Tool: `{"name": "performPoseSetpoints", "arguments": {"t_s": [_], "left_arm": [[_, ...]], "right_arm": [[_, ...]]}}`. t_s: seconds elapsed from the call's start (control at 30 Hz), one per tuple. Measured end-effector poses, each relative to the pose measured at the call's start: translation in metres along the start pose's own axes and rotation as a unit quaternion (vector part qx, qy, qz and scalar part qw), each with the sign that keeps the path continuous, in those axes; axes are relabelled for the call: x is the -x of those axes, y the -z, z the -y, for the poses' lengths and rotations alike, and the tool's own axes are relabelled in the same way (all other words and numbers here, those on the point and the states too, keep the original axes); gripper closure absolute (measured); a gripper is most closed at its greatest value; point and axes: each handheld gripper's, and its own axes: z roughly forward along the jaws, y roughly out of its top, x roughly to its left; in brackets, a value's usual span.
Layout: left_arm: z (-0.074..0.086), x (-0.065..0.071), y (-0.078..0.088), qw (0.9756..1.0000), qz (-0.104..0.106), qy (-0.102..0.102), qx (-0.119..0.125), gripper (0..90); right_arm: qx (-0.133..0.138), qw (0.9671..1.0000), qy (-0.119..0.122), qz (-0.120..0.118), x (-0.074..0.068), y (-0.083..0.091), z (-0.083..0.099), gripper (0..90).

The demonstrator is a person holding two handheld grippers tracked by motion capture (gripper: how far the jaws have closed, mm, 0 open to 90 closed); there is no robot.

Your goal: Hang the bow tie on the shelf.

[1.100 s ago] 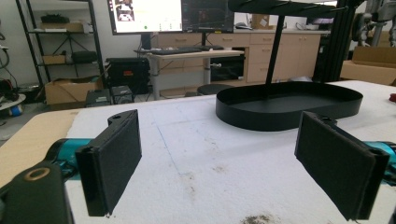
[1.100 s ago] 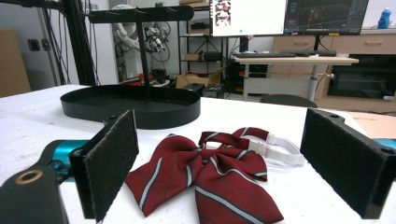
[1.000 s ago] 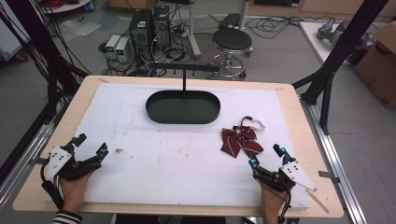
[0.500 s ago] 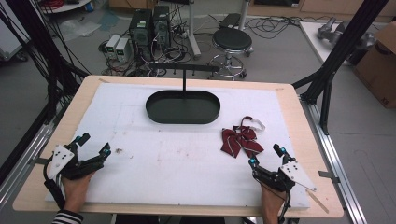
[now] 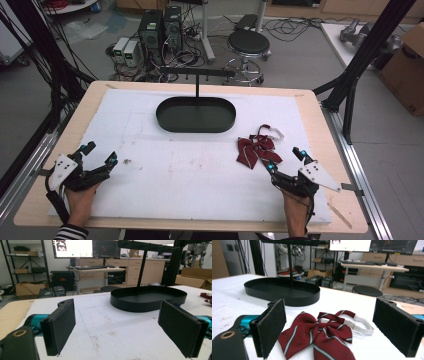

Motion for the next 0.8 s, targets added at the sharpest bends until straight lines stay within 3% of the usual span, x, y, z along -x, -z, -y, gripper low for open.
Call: {"name": "performPoseSetpoints", "arguments": {"t_s": [0.23, 0.43, 0.8], "left_arm": [[0.000, 0.000, 0.000, 1.0000, 0.001, -0.001, -0.001, 14.8], [0.001, 0.001, 0.000, 1.0000, 0.001, -0.004, -0.002, 14.8], [0.001, 0.001, 0.000, 1.0000, 0.001, -0.006, 0.000, 14.9]], "right_arm": [[-0.046, 0.9989, -0.002, 0.004, 0.019, -0.015, -0.031, 10.4], [-0.094, 0.9955, 0.008, 0.012, 0.038, -0.034, -0.055, 10.4], [-0.193, 0.9803, 0.040, 0.017, 0.065, -0.074, -0.076, 10.4]]}}
